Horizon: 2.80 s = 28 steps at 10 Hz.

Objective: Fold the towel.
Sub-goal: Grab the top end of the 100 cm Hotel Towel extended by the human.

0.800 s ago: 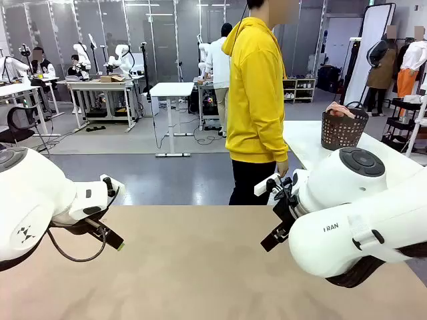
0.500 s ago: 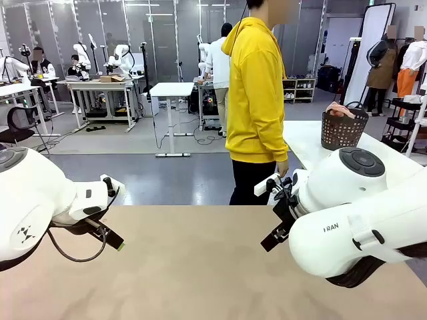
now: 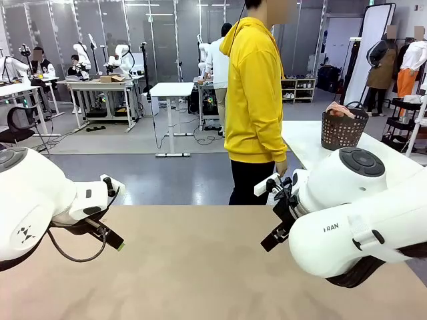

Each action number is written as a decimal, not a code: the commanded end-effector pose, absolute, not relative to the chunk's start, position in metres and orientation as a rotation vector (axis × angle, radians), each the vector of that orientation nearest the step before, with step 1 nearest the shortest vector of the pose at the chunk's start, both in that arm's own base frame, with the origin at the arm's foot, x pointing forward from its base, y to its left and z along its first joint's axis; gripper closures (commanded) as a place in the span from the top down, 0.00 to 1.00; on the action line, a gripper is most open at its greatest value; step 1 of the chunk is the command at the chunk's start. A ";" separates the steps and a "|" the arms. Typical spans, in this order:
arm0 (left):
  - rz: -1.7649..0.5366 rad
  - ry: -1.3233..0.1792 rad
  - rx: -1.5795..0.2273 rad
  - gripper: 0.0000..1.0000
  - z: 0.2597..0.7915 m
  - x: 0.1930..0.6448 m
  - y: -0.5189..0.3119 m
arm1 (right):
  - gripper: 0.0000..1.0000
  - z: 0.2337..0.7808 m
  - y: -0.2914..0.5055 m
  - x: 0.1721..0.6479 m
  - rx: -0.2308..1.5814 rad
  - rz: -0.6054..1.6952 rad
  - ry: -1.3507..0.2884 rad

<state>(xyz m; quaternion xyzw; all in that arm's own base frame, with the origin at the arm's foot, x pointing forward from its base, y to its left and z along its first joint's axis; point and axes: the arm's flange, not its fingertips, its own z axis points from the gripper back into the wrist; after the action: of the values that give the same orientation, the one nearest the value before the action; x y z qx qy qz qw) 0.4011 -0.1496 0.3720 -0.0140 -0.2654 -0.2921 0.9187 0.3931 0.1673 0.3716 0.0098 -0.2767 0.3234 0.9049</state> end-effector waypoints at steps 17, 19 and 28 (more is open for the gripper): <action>-0.152 -0.603 -1.111 1.00 0.464 0.320 0.132 | 1.00 0.450 -0.131 0.312 1.062 0.138 -0.665; -0.058 -0.654 -1.129 1.00 0.456 0.295 0.168 | 1.00 0.439 -0.159 0.288 1.092 0.051 -0.717; 0.046 -0.697 -1.134 1.00 0.450 0.263 0.208 | 1.00 0.440 -0.204 0.271 1.139 0.003 -0.703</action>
<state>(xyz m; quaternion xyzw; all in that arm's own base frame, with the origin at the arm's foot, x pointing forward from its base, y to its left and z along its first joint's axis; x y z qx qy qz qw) 0.2623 0.2077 0.4484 -0.5190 -0.3169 0.0258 0.7934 0.2698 -0.2033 0.4385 0.5257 -0.3188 -0.0008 0.7887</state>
